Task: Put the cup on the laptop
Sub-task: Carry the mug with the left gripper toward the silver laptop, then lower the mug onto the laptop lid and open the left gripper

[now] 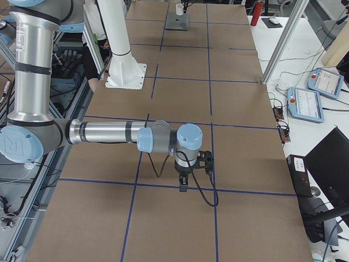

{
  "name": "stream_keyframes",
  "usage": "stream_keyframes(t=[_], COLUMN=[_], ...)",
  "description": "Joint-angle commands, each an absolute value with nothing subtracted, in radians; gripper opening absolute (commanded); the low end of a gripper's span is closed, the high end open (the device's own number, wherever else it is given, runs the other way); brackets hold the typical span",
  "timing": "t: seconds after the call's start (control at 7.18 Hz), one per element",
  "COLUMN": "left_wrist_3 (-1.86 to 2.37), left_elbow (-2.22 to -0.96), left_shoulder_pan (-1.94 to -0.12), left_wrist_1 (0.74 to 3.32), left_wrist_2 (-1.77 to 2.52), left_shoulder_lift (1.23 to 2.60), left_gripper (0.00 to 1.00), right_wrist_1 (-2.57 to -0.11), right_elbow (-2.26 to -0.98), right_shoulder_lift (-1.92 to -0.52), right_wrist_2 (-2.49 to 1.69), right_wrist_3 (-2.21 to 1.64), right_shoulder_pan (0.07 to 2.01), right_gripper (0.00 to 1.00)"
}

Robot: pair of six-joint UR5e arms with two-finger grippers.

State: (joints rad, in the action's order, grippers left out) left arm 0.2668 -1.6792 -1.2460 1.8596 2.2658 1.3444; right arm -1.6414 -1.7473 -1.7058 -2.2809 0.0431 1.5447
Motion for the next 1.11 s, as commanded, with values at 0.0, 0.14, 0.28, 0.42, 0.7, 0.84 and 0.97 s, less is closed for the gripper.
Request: stream_keyframes(t=[0.0, 0.14, 0.28, 0.42, 0.7, 0.84, 0.97], left_wrist_3=[0.331, 0.331, 0.331, 0.331, 0.331, 0.331, 0.333], left_elbow=[-1.562, -1.557, -1.559, -1.559, -1.557, -1.551, -1.551], left_shoulder_pan=[-1.239, -1.239, -1.236, -1.235, -1.235, -1.235, -1.232], left_wrist_1=[2.037, 2.042, 2.042, 2.057, 2.074, 2.074, 2.071], left_wrist_2=[2.264, 2.267, 2.272, 2.273, 2.275, 2.275, 2.275], left_shoulder_lift=[1.327, 1.328, 1.33, 1.331, 1.331, 1.335, 1.335], left_gripper=[0.0, 0.0, 0.0, 0.0, 0.0, 0.0, 0.0], right_wrist_1=[-1.641, -1.641, -1.641, -1.641, -1.641, -1.641, -1.641], right_elbow=[-1.747, -1.747, -1.747, -1.747, -1.747, -1.747, -1.747], right_shoulder_lift=[-1.706, -1.706, -1.706, -1.706, -1.706, -1.706, -1.706], right_wrist_2=[-2.281, -2.281, -2.28, -2.281, -2.281, -2.281, -2.281], right_wrist_3=[0.043, 0.043, 0.043, 0.043, 0.043, 0.043, 0.043], right_shoulder_pan=[1.545, 1.545, 1.545, 1.545, 1.545, 1.545, 1.545], right_gripper=[1.0, 1.0, 1.0, 1.0, 1.0, 1.0, 1.0])
